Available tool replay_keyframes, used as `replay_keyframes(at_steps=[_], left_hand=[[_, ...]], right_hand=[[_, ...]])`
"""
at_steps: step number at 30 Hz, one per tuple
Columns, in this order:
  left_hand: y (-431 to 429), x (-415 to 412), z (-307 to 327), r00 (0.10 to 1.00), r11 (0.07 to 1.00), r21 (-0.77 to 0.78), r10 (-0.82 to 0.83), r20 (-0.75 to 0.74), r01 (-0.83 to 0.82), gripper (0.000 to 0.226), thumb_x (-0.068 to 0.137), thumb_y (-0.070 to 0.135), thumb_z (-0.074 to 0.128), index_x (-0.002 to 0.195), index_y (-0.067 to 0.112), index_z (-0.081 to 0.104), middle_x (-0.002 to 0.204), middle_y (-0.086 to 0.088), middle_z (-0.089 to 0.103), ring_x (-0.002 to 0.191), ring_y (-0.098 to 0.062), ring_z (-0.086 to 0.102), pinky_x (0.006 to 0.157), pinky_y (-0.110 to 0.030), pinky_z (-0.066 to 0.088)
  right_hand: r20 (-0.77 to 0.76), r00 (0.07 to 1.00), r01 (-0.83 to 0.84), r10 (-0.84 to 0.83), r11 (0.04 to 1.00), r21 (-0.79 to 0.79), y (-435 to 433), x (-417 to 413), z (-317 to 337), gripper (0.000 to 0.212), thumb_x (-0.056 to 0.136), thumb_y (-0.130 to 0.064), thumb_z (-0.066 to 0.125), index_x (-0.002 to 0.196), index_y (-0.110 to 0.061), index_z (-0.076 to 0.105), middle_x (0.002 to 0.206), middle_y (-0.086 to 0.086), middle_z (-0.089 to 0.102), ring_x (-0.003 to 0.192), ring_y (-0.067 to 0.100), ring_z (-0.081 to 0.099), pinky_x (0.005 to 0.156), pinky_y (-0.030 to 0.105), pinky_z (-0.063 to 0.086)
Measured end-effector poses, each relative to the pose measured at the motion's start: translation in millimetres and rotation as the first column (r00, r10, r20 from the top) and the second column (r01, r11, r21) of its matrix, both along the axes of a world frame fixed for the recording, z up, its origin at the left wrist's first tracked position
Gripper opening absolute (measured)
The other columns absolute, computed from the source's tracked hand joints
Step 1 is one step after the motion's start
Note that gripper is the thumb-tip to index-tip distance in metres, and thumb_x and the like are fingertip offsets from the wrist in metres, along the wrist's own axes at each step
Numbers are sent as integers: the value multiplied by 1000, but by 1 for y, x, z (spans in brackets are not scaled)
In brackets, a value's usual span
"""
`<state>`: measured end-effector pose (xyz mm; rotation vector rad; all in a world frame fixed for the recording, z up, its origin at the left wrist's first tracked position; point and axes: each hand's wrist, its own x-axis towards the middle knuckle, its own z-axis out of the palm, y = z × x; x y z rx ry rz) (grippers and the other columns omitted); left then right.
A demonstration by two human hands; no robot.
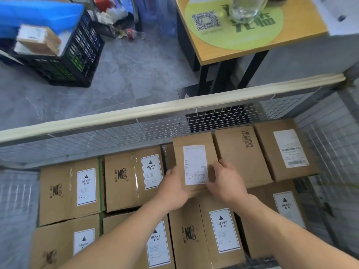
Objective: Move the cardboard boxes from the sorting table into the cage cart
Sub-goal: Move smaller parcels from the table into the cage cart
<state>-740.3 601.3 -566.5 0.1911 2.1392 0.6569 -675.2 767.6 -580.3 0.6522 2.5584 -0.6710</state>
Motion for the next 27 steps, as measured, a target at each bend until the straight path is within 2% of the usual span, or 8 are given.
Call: replay_keyframes(at_steps=[3, 9, 12, 15, 16, 18, 20, 27], left_hand=[[-8, 1, 23, 990, 992, -56, -120, -69, 116, 80, 87, 26, 69, 155, 22, 27, 151, -1, 37, 133, -22, 47, 107, -30, 42], [-27, -3, 89, 906, 932, -177, -353, -232, 318, 74, 89, 37, 63, 153, 15, 31, 156, -2, 34, 140, -21, 38, 111, -37, 40], [-40, -5, 128, 841, 889, -233, -451, -299, 394, 71, 91, 41, 60, 151, 15, 34, 155, -1, 34, 141, -21, 36, 112, -40, 39], [-58, -6, 176, 776, 869, -240, -494, -392, 433, 69, 92, 46, 59, 150, 17, 36, 152, -1, 38, 140, -21, 36, 114, -41, 36], [-63, -6, 192, 758, 866, -234, -499, -419, 441, 69, 92, 48, 59, 150, 18, 36, 151, 0, 39, 140, -20, 36, 114, -41, 36], [-71, -5, 224, 721, 857, -217, -511, -468, 466, 70, 92, 51, 58, 150, 18, 36, 152, 1, 39, 141, -20, 35, 114, -40, 35], [-76, -2, 256, 687, 845, -203, -523, -504, 495, 72, 93, 53, 57, 151, 18, 34, 156, 1, 37, 144, -19, 33, 116, -40, 32], [-65, 20, 364, 573, 810, -105, -493, -655, 576, 63, 92, 58, 55, 142, 21, 43, 146, 4, 46, 135, -18, 42, 108, -38, 40]], right_hand=[[-14, 1000, 15, -15, 1000, 2, -5, 3, 24, 28, 91, -31, 64, 112, -15, 56, 124, 2, 54, 116, 24, 54, 82, 33, 50], [-58, 995, 86, -86, 996, 6, -23, 12, 91, 55, 96, -41, 62, 141, -13, 48, 140, 3, 52, 130, 22, 47, 96, 36, 47], [-80, 990, 116, -114, 993, 20, -36, 18, 132, 46, 95, -44, 60, 131, -17, 53, 126, 1, 57, 120, 22, 52, 87, 36, 48], [-127, 981, 161, -149, 983, 86, -54, 28, 184, 29, 93, -48, 59, 103, -21, 50, 99, -7, 52, 100, 20, 55, 73, 31, 42], [-143, 976, 180, -165, 979, 99, -60, 32, 201, 30, 93, -49, 58, 100, -21, 51, 98, -8, 53, 99, 20, 55, 73, 30, 43], [-177, 966, 211, -190, 971, 110, -70, 43, 237, 43, 94, -50, 58, 123, -19, 56, 122, -4, 60, 118, 23, 56, 91, 33, 49], [-196, 955, 251, -223, 959, 134, -81, 55, 273, 60, 96, -51, 57, 143, -15, 47, 145, 2, 52, 134, 22, 47, 106, 35, 43], [-301, 916, 341, -267, 911, 231, -97, 101, 382, 60, 98, -53, 53, 146, -18, 44, 147, 3, 52, 136, 22, 46, 110, 37, 39]])
